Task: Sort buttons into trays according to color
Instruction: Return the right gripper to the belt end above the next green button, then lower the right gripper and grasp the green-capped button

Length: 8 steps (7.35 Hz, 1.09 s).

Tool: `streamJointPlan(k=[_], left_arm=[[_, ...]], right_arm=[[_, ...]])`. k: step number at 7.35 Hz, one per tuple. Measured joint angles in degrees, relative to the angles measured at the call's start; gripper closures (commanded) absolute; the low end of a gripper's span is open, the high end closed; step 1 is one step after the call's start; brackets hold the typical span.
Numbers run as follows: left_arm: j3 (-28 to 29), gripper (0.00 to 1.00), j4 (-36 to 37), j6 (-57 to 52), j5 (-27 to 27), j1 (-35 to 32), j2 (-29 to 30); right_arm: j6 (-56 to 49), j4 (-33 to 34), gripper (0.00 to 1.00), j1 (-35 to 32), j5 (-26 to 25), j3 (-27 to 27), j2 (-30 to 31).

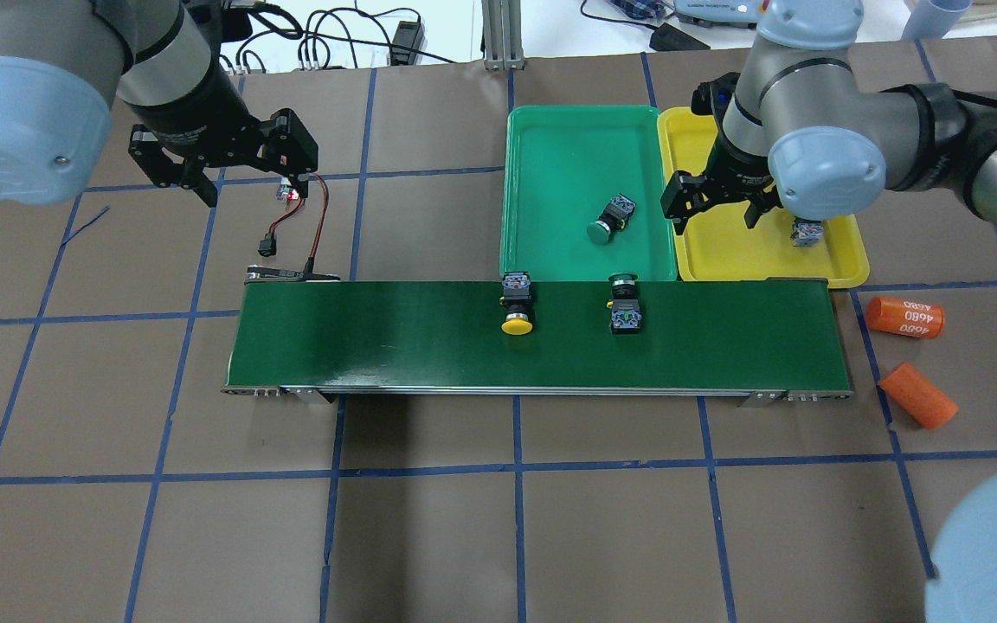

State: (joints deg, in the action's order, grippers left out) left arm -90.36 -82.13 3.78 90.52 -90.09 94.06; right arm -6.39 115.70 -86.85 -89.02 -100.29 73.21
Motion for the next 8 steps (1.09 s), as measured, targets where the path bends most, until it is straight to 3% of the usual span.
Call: streamJointPlan(k=[3, 8], left_arm=[[0.0, 0.0, 0.2, 0.0, 0.1, 0.0, 0.2], [0.0, 0.0, 0.3, 0.0, -0.2, 0.1, 0.5]], right_arm=[[0.3, 0.9, 0.0, 0.5, 0.4, -10.3, 8.0], [0.6, 1.5, 0.0, 0.3, 0.5, -12.3, 9.0]])
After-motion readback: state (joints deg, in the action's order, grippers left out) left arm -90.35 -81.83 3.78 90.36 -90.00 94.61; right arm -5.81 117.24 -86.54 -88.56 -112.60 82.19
